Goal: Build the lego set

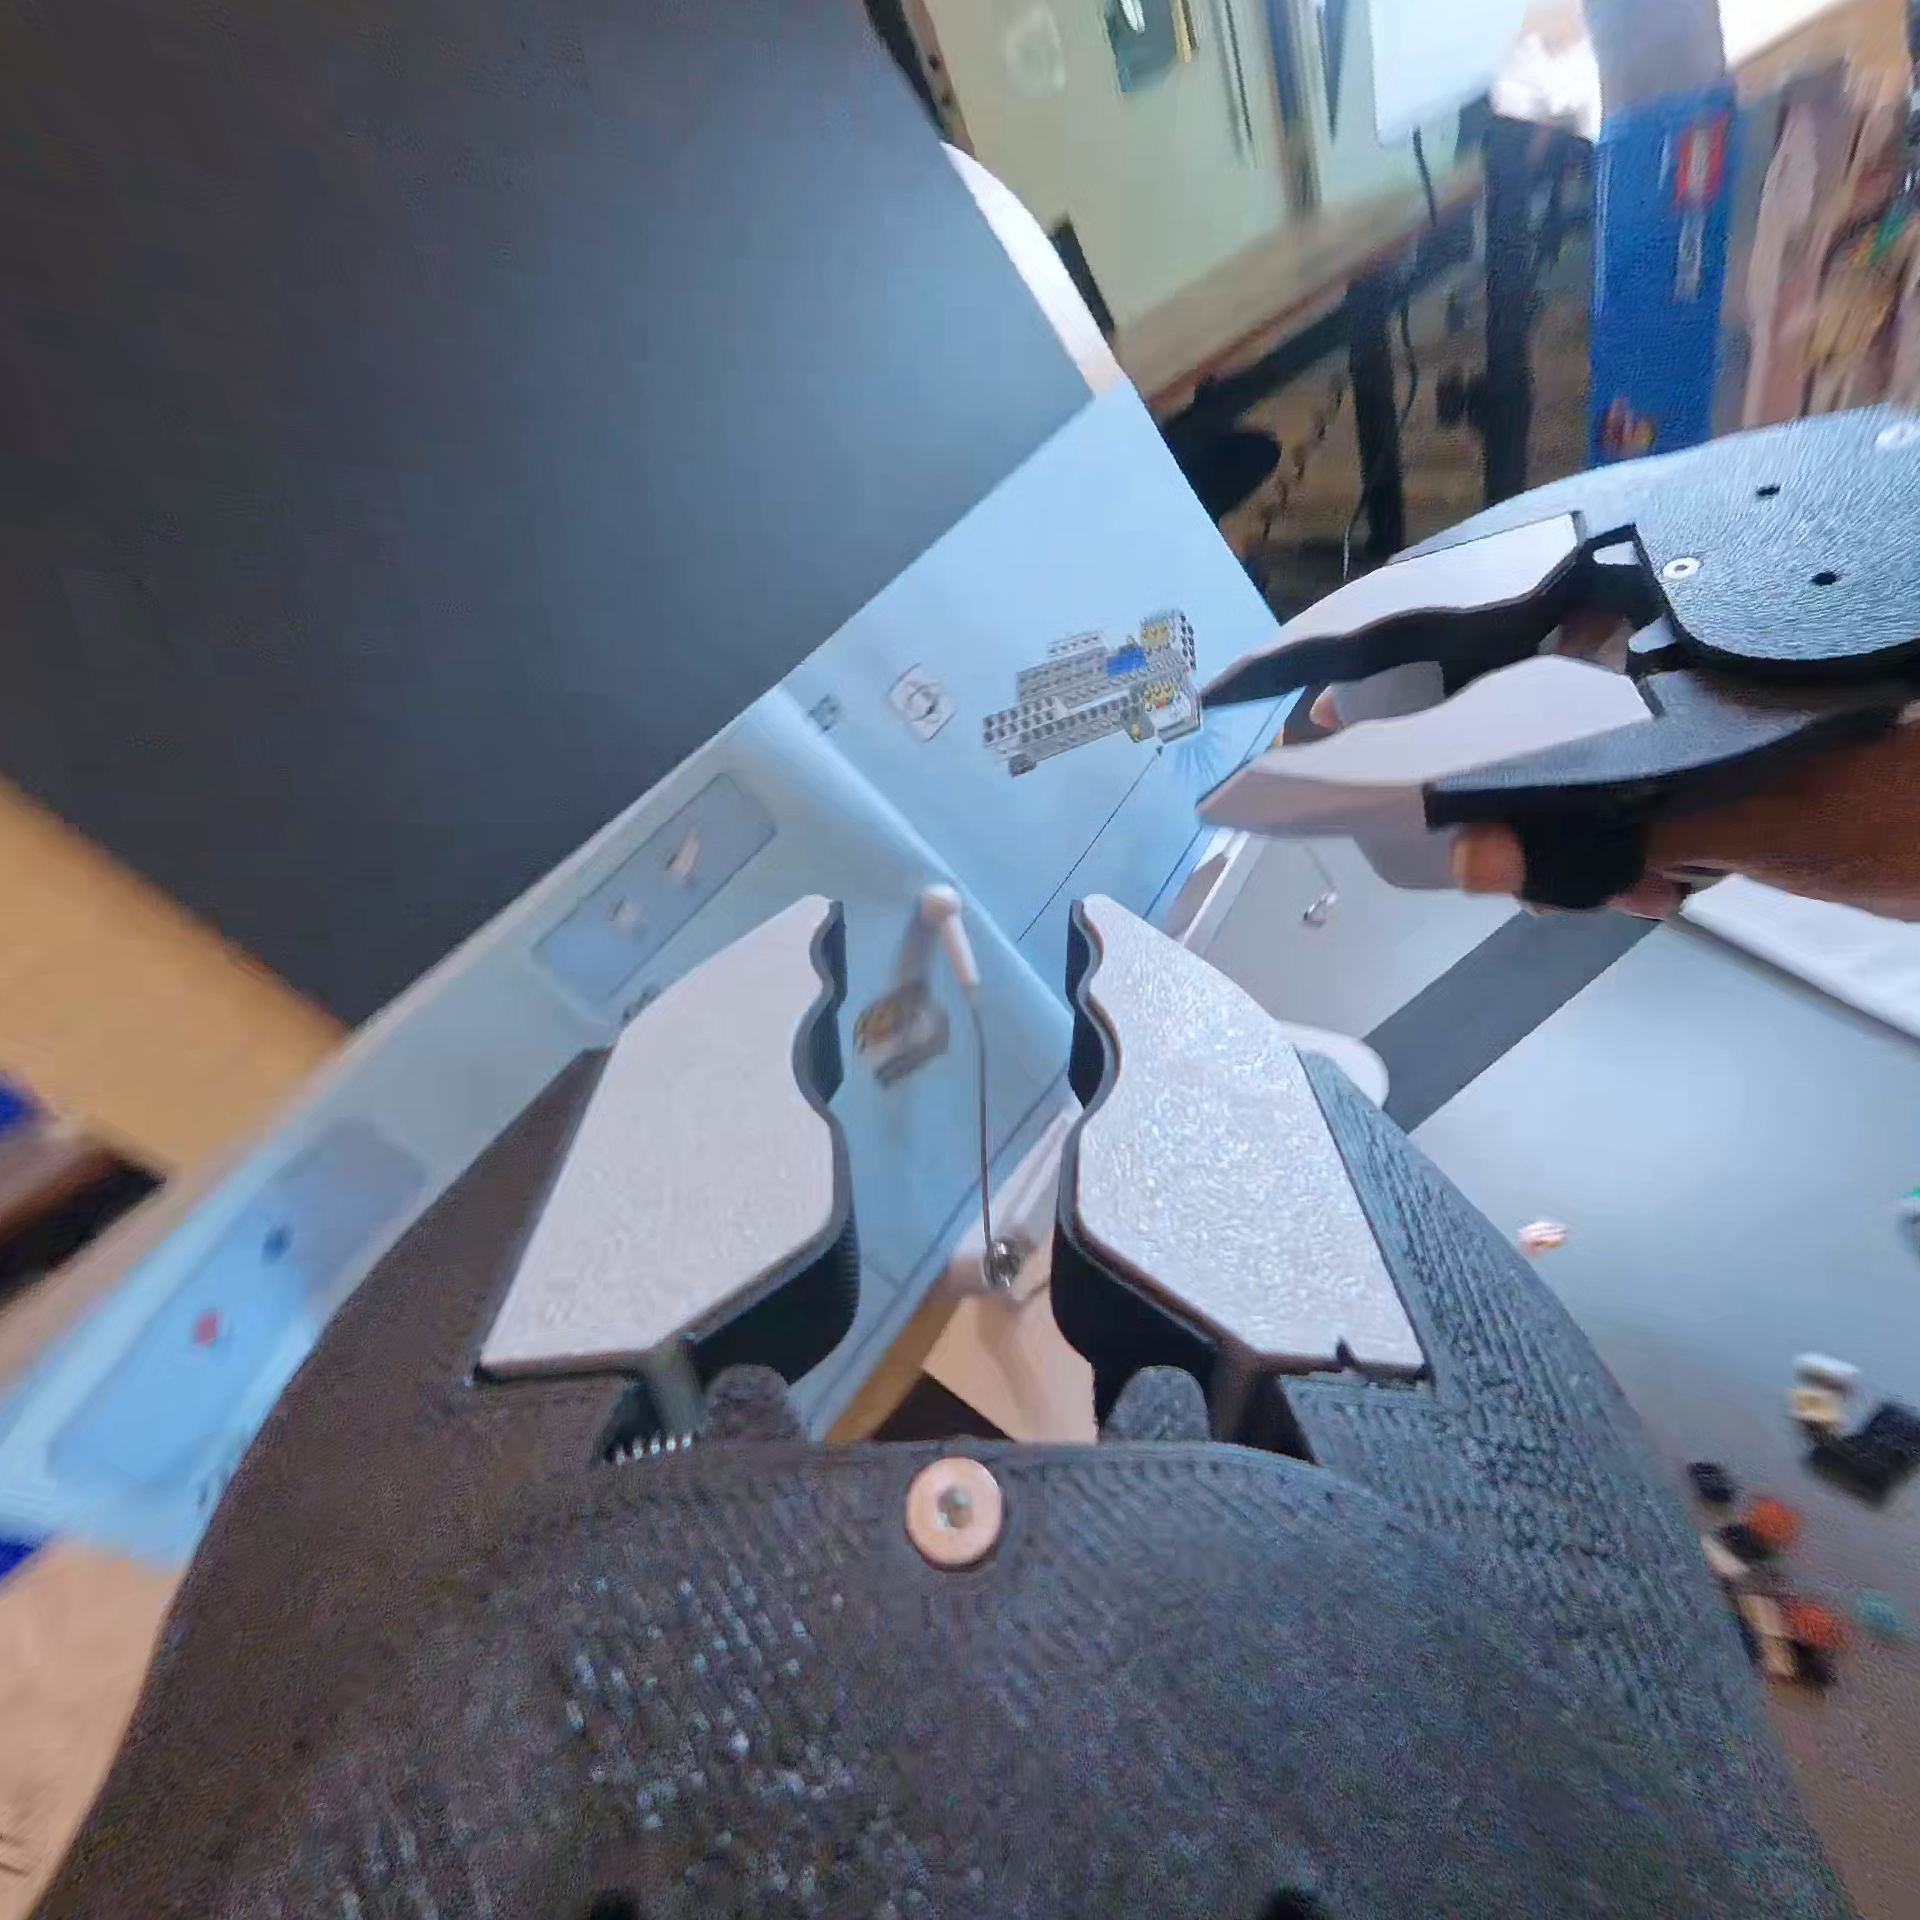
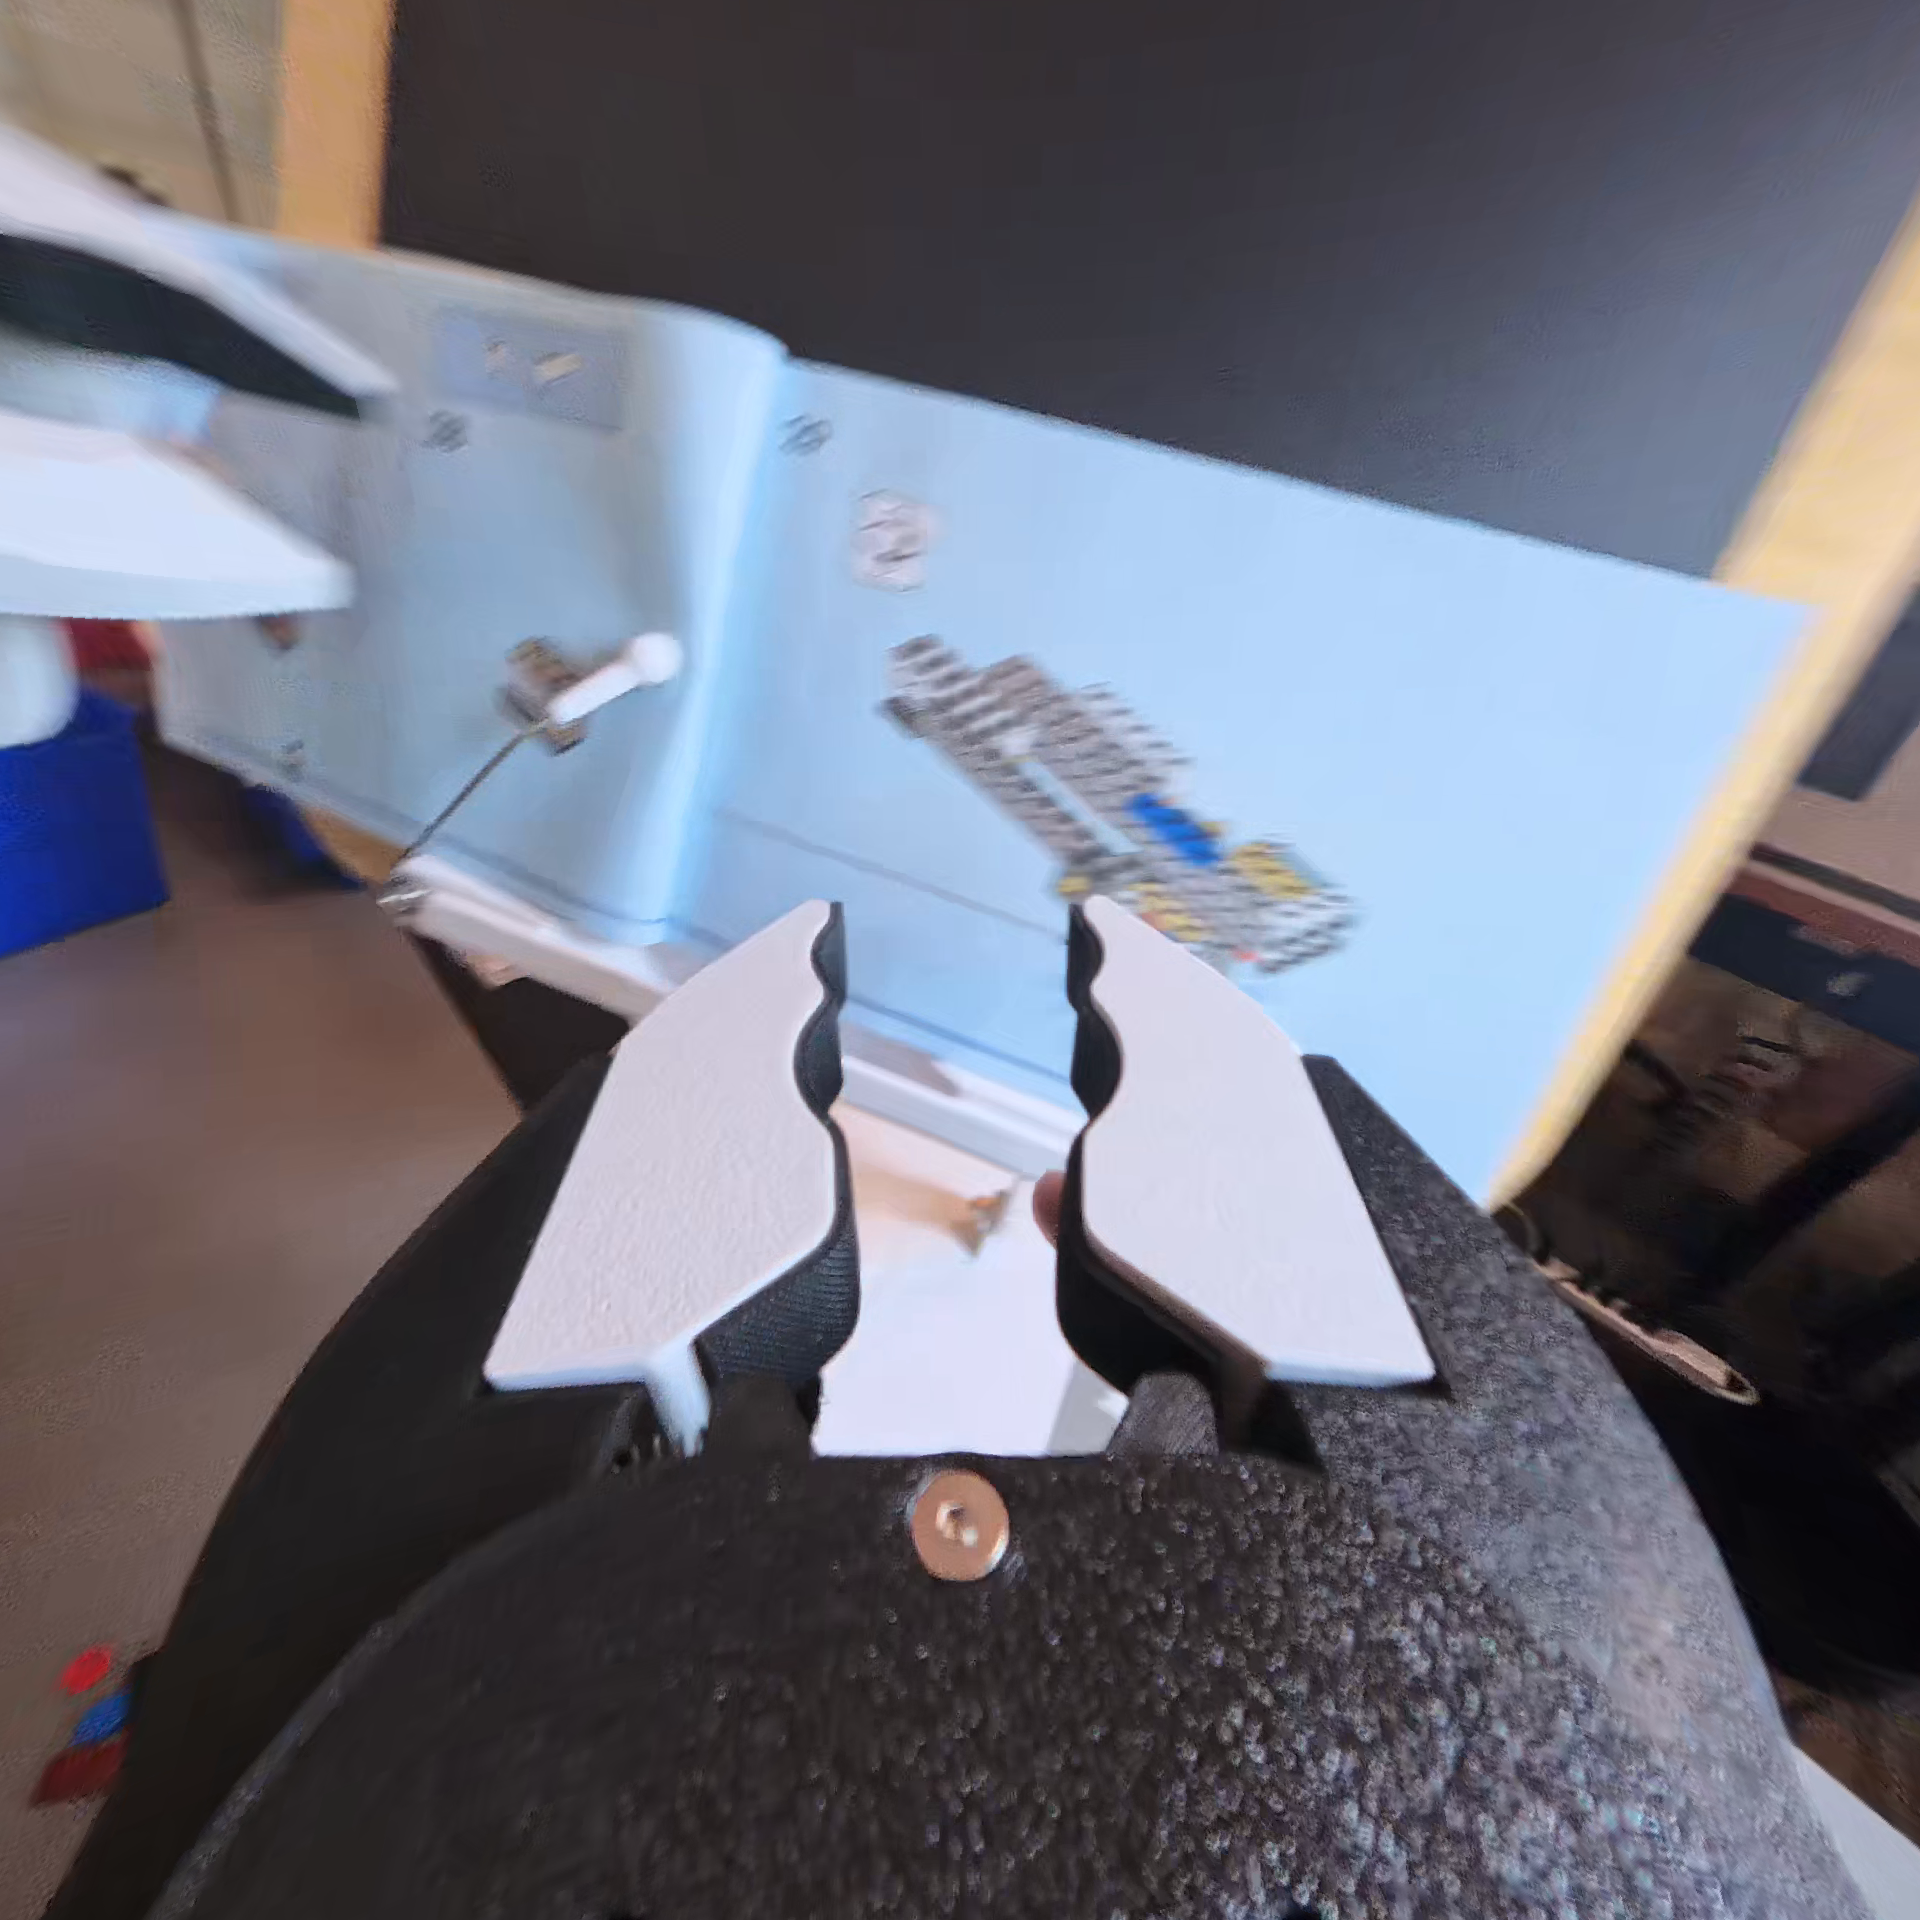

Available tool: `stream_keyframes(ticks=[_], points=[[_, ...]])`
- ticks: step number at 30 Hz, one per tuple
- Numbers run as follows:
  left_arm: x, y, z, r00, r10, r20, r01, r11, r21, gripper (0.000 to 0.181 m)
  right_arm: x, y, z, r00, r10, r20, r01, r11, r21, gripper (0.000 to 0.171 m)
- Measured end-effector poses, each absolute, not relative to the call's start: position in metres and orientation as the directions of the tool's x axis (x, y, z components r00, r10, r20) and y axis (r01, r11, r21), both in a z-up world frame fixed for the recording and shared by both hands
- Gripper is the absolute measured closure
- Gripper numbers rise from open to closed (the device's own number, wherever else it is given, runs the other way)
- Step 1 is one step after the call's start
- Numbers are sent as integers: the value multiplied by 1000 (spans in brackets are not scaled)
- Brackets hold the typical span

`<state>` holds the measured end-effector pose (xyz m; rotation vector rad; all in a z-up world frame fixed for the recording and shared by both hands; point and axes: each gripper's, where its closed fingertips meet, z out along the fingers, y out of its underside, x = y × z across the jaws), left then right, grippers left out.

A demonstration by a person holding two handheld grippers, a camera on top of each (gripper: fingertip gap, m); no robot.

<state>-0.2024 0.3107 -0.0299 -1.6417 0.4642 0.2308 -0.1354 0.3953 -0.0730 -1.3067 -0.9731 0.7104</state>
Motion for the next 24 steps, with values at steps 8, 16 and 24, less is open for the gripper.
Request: stream_keyframes(ticks=[8,16,24], points=[[-313,240,-86,996,-5,-85,-85,-124,-989,137,-93,501,-74,462,886,-17,139,-92,-986,77],[-336,277,-110,996,-46,-79,-87,-222,-971,135,-88,469,-84,423,904,-61,123,-124,-985,114],[-341,276,-108,1000,-7,-30,-30,-201,-979,136,-77,445,-85,535,845,-12,115,-87,-989,116]])
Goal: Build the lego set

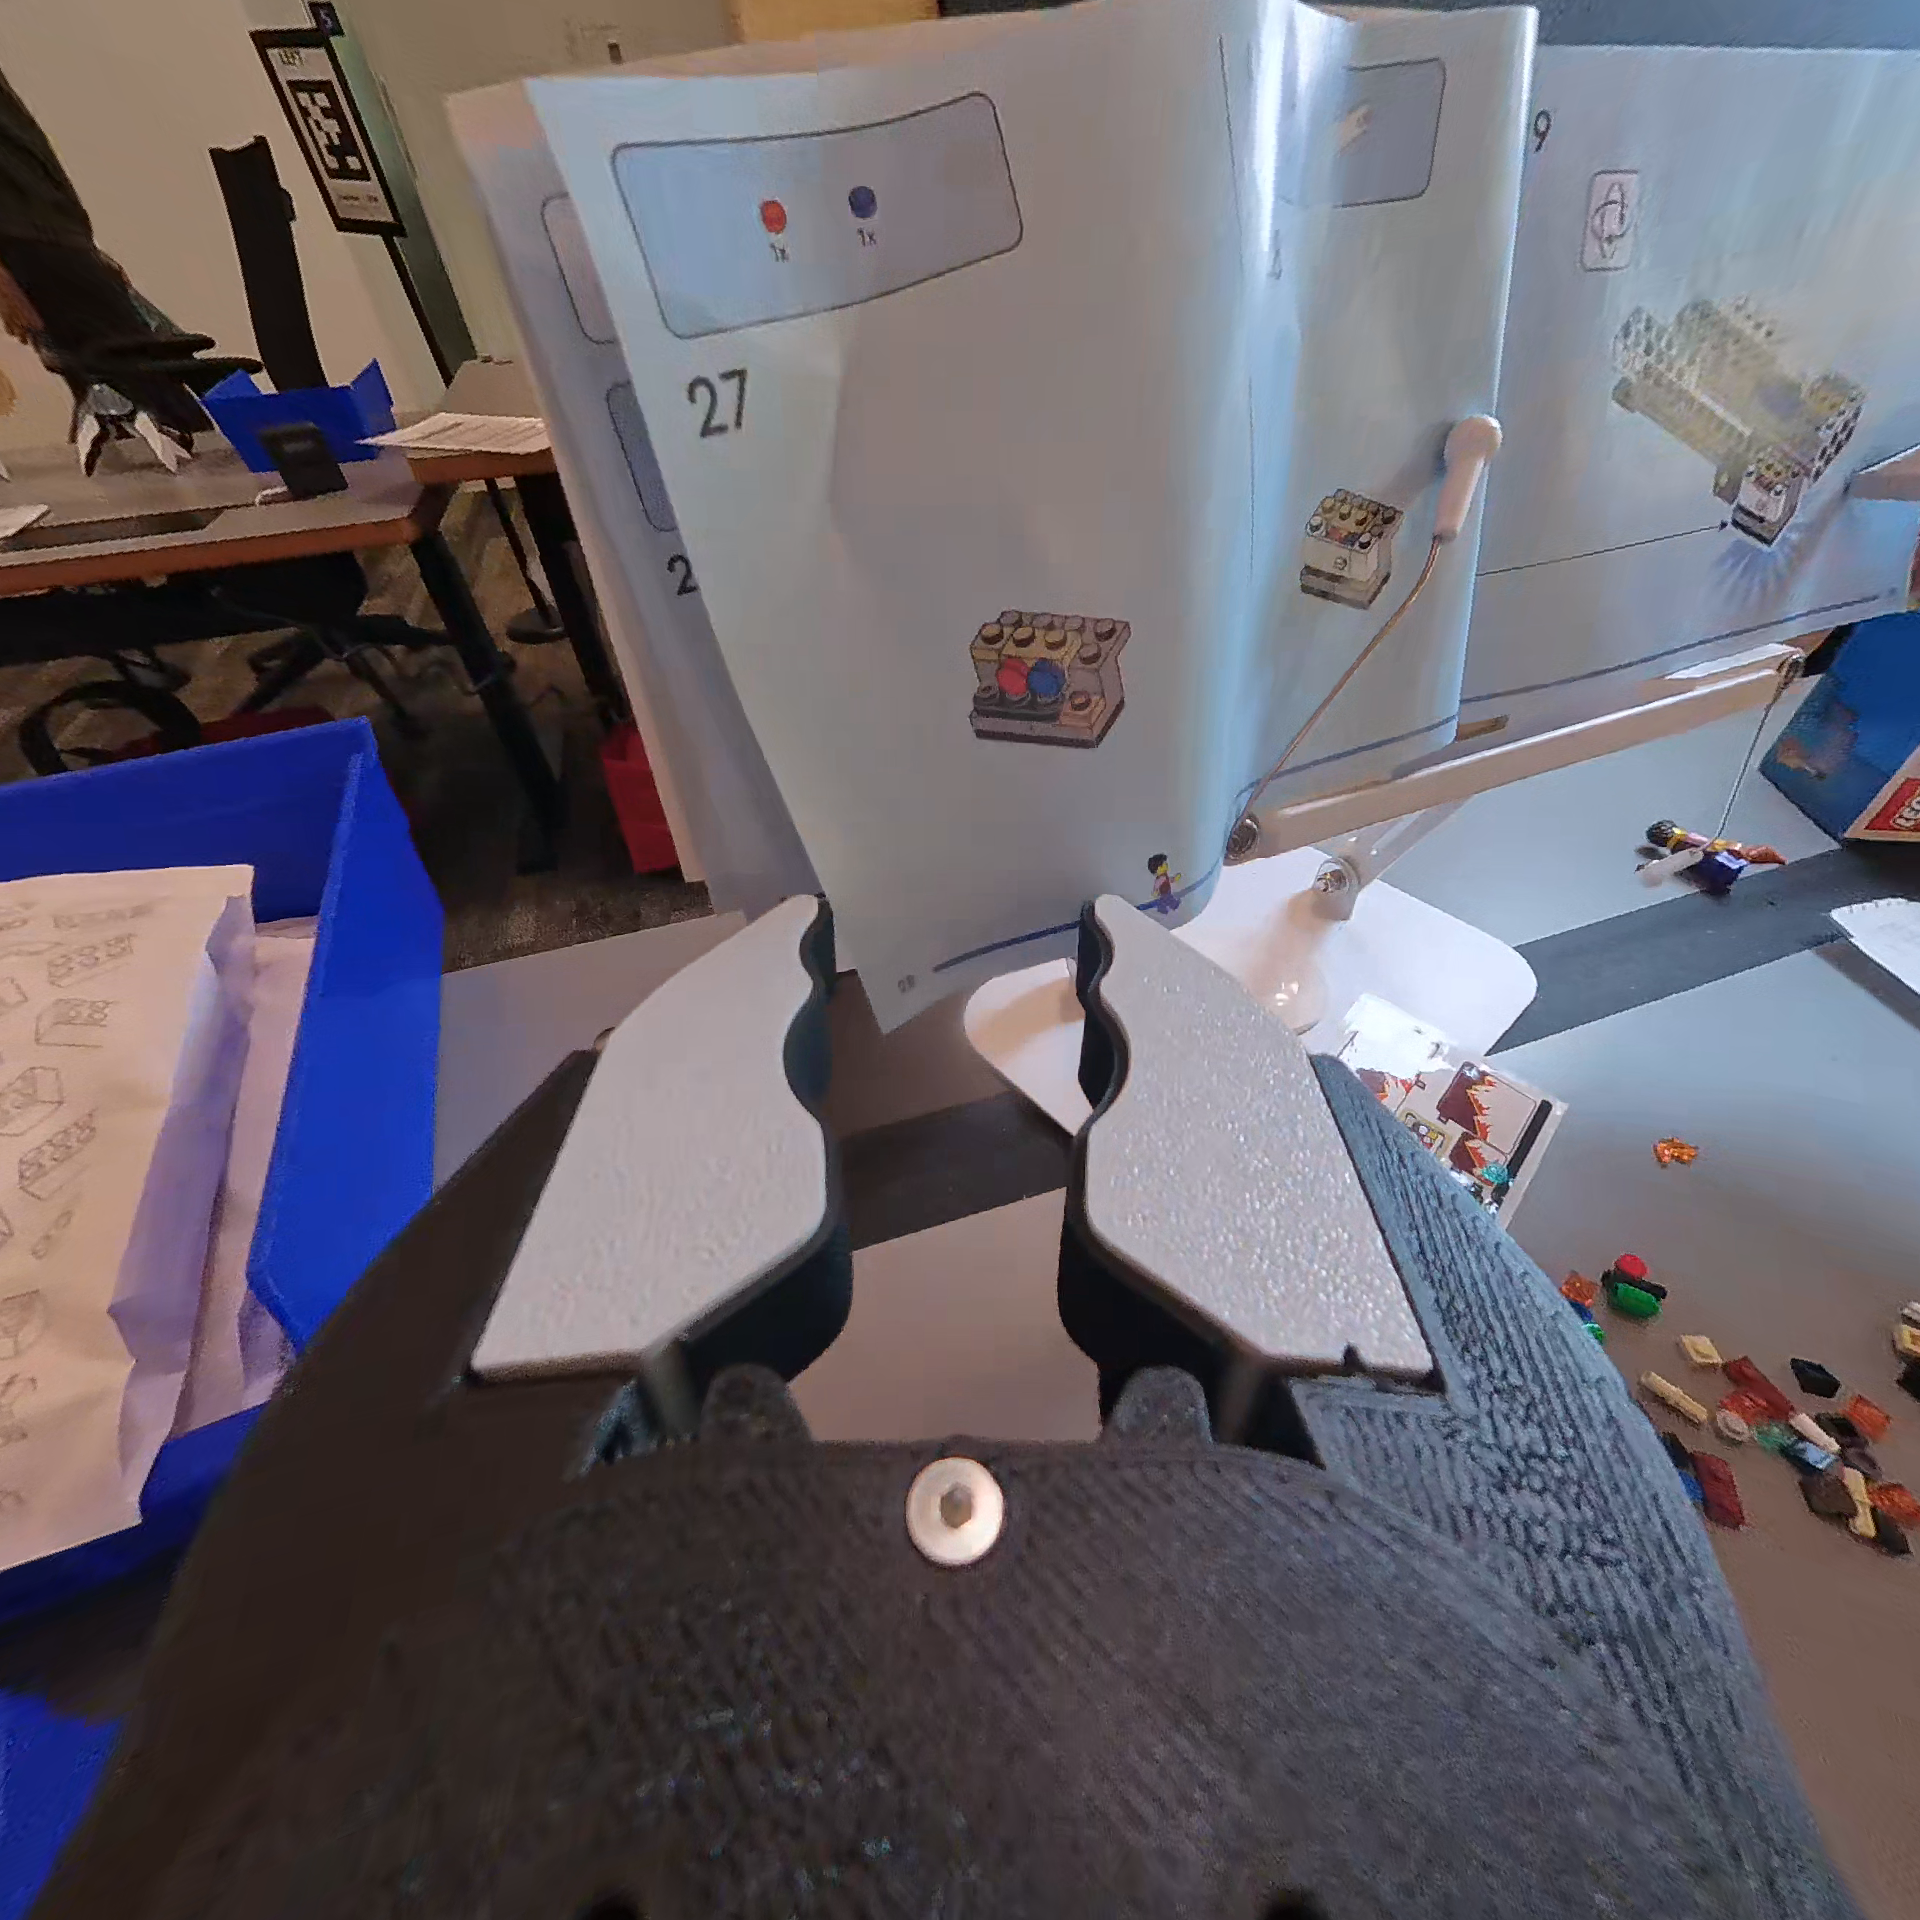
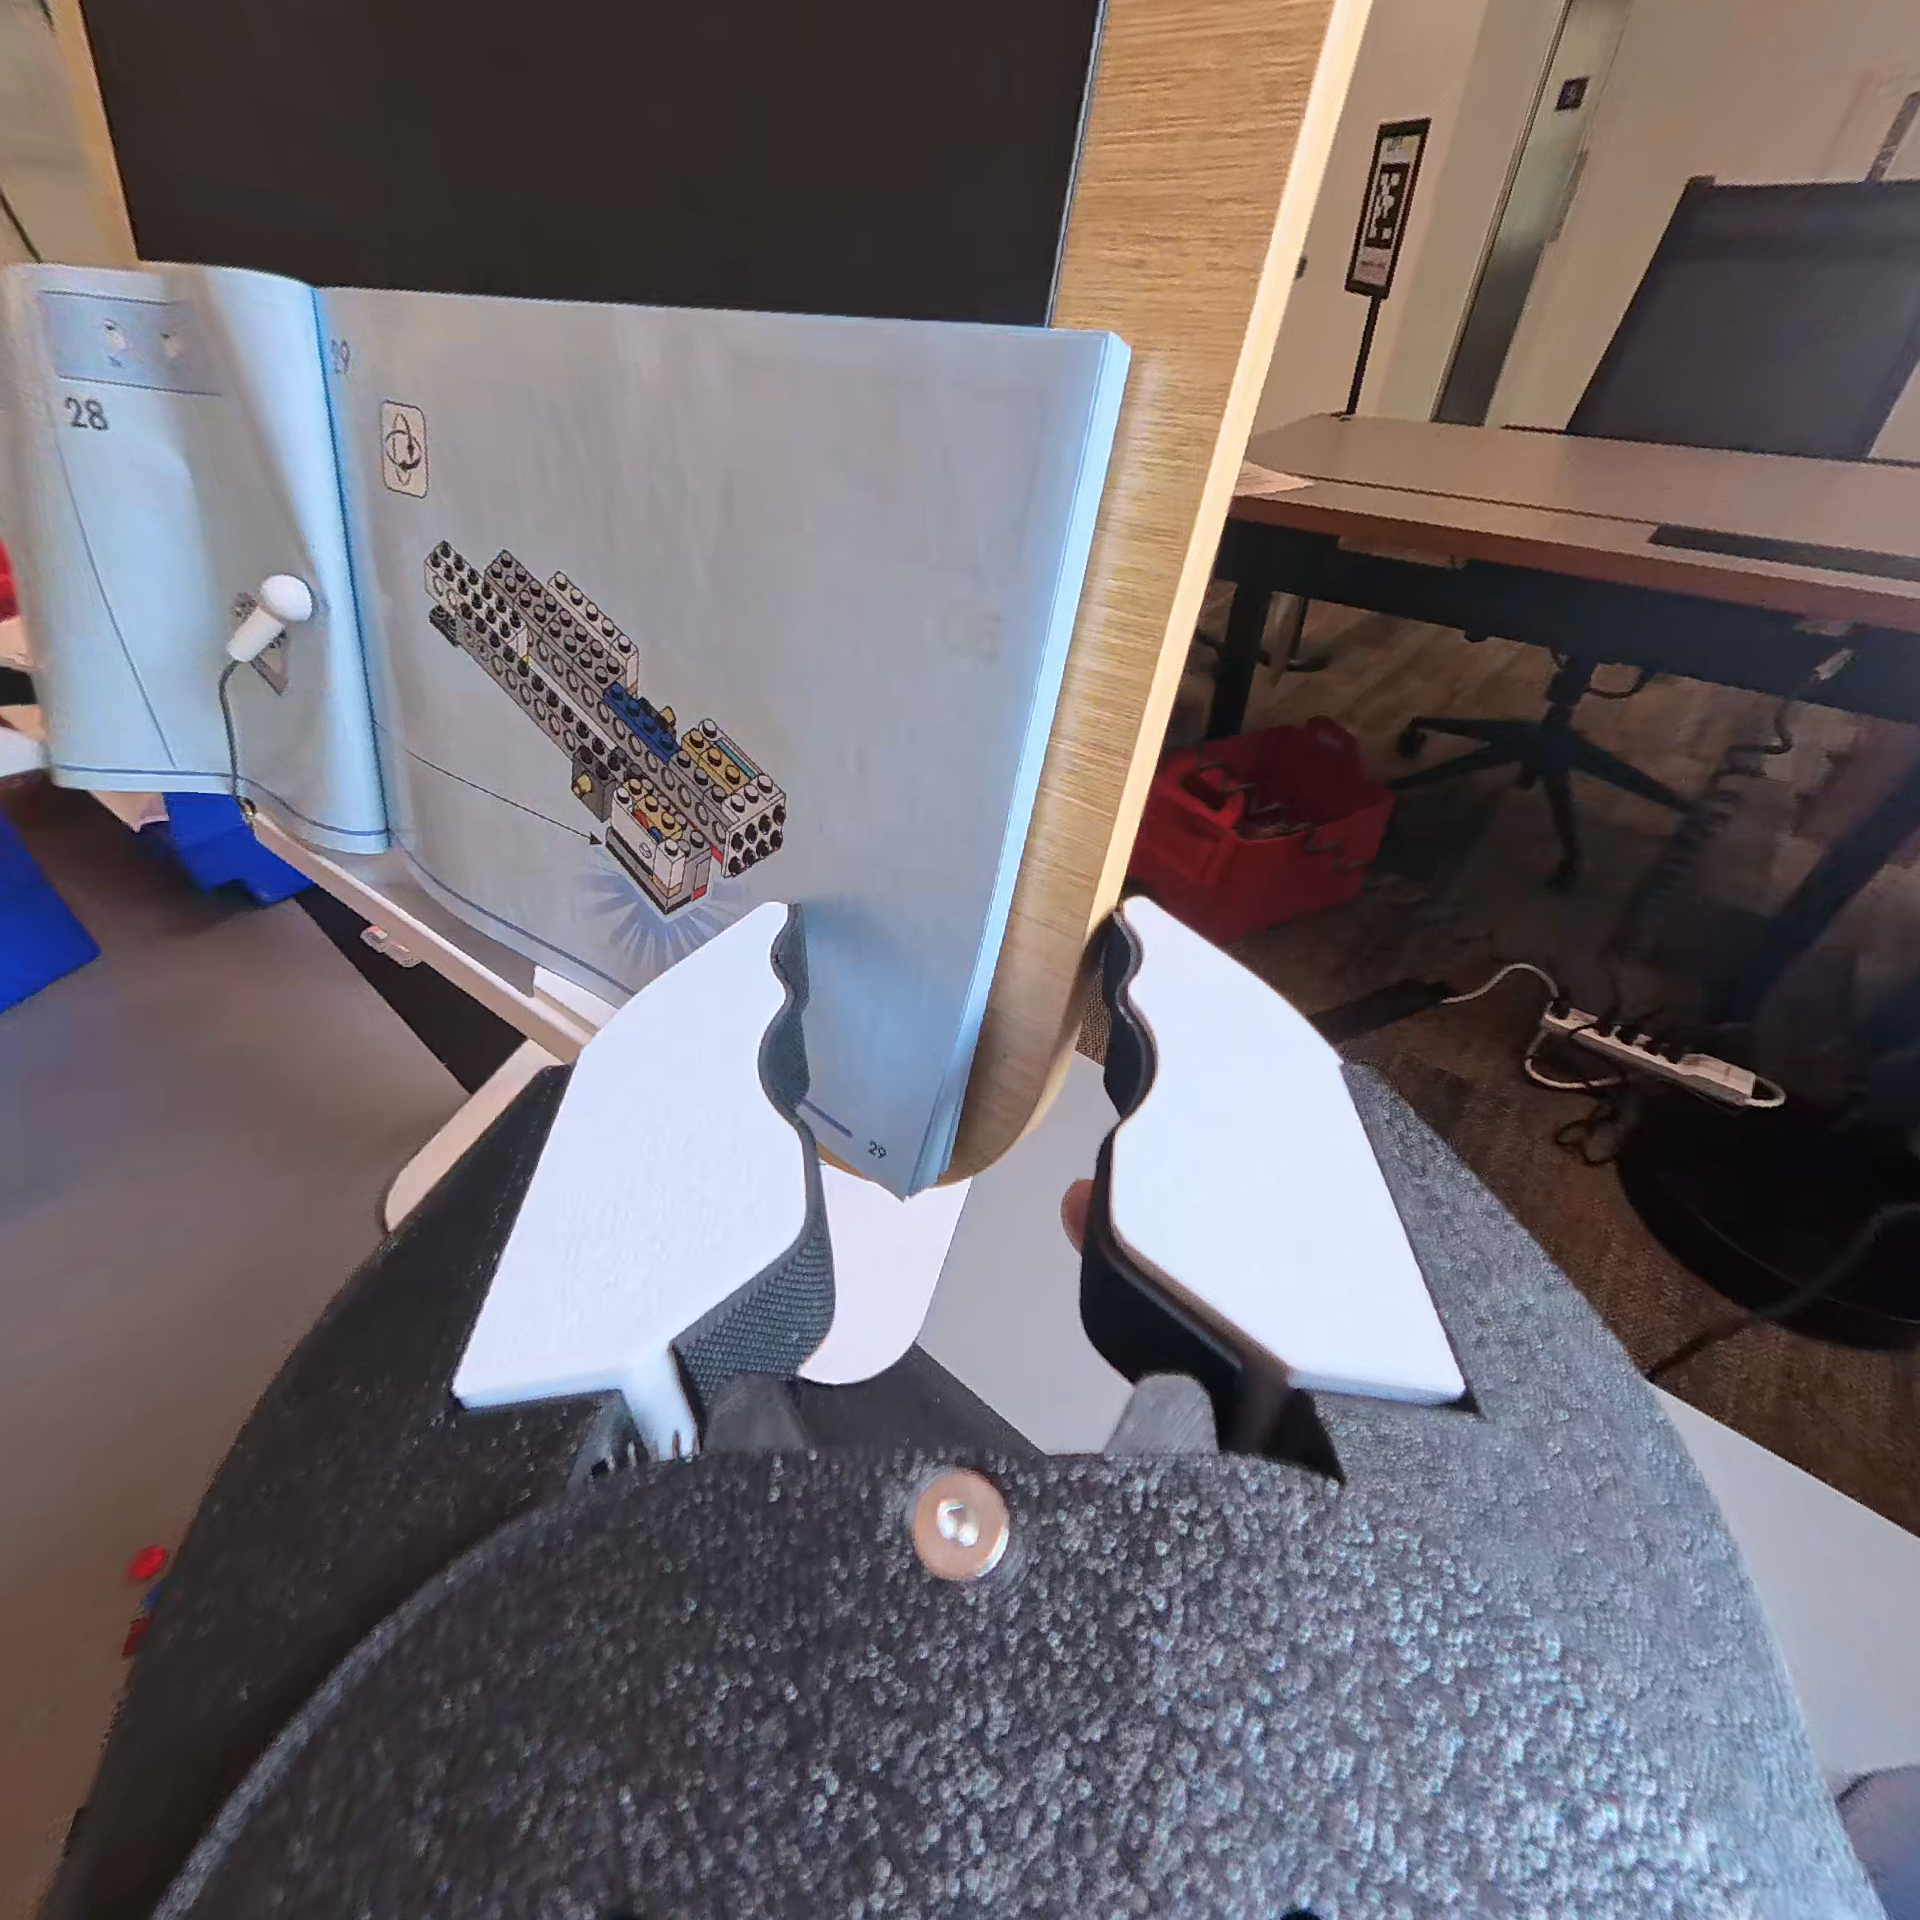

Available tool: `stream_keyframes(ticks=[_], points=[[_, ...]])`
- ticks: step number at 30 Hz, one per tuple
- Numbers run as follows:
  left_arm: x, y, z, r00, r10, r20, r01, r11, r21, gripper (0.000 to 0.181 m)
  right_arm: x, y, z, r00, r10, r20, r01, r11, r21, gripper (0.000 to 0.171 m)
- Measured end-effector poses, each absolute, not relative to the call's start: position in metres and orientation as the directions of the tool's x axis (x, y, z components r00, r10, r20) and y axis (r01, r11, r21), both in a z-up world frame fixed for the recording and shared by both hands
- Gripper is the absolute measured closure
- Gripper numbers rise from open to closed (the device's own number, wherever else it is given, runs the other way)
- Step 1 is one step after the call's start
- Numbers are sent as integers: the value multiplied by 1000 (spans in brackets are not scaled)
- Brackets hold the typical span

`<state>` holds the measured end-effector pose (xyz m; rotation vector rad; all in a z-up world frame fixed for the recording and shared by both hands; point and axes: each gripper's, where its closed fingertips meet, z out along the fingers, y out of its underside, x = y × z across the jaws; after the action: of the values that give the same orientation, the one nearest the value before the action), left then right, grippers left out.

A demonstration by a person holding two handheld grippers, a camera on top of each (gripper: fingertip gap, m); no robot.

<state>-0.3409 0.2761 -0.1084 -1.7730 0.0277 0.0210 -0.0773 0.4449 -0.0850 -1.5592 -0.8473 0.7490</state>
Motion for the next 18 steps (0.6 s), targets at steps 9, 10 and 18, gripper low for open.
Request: stream_keyframes(ticks=[9,10,18], points=[[-339,225,-89,1000,28,-8,-4,-124,-992,136,-51,425,-80,616,786,56,163,-58,-985,101],[-333,218,-88,1000,13,-12,-11,-113,-994,136,-46,413,-78,616,783,80,169,-32,-985,100],[-266,160,-111,967,-227,-114,-133,-71,-989,152,0,251,-94,478,867,144,167,71,-983,118]])
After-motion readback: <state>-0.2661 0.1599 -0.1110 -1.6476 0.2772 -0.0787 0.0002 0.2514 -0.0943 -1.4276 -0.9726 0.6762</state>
